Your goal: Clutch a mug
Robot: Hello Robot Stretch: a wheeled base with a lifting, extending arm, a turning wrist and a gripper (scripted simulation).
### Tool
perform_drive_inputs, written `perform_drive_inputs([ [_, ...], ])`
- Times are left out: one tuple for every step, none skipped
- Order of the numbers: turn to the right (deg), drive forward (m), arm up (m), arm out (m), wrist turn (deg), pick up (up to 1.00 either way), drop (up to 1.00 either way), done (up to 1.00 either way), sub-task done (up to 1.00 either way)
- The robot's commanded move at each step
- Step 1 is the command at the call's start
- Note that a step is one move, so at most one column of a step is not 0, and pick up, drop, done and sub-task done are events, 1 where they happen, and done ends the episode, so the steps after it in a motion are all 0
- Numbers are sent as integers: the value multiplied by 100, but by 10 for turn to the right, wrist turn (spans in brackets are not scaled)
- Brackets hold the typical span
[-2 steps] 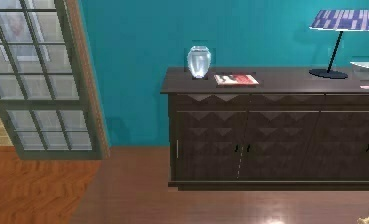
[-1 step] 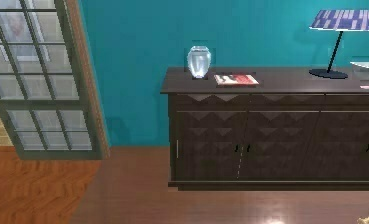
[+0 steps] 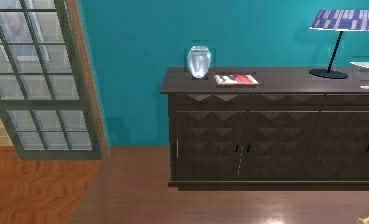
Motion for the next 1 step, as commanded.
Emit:
perform_drive_inputs([
  [0,0,0,0,60,0,0,0,0],
])
